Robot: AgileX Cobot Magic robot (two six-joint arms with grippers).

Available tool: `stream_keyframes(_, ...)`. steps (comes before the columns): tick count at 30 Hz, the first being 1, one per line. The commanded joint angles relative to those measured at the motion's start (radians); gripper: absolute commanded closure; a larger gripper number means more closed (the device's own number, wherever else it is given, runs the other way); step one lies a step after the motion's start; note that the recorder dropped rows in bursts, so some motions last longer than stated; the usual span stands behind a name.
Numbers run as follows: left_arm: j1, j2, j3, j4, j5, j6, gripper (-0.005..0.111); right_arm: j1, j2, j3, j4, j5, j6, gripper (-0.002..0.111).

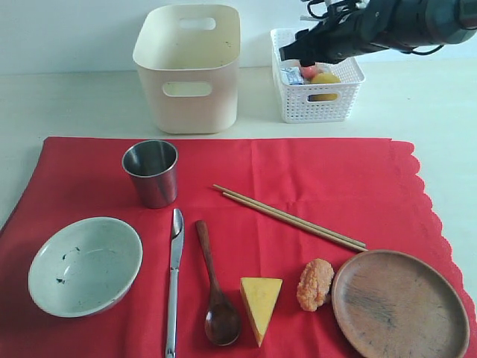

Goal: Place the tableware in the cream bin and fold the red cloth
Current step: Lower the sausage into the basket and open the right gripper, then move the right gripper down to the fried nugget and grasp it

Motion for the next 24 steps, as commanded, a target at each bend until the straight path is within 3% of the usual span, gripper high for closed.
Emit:
stream_keyframes(1, -0.006, -0.006, 0.0, 0.0, 0.003, 0.0, 0.104, -0.001, -0.078, -0.009, -0.001, 0.084, -0.001, 0.051)
stream_keyframes(12, -0.006, -0.006, 0.0, 0.0, 0.003, 0.0, 0.104, -0.001, -0.268, -0.009, -0.012, 0.377, -0.016, 0.056)
stream_keyframes(24, -0.006, -0.006, 0.0, 0.0, 0.003, 0.0, 0.104, -0.001, -0.492, -0.009, -0.084, 0.725, -0.014, 0.104)
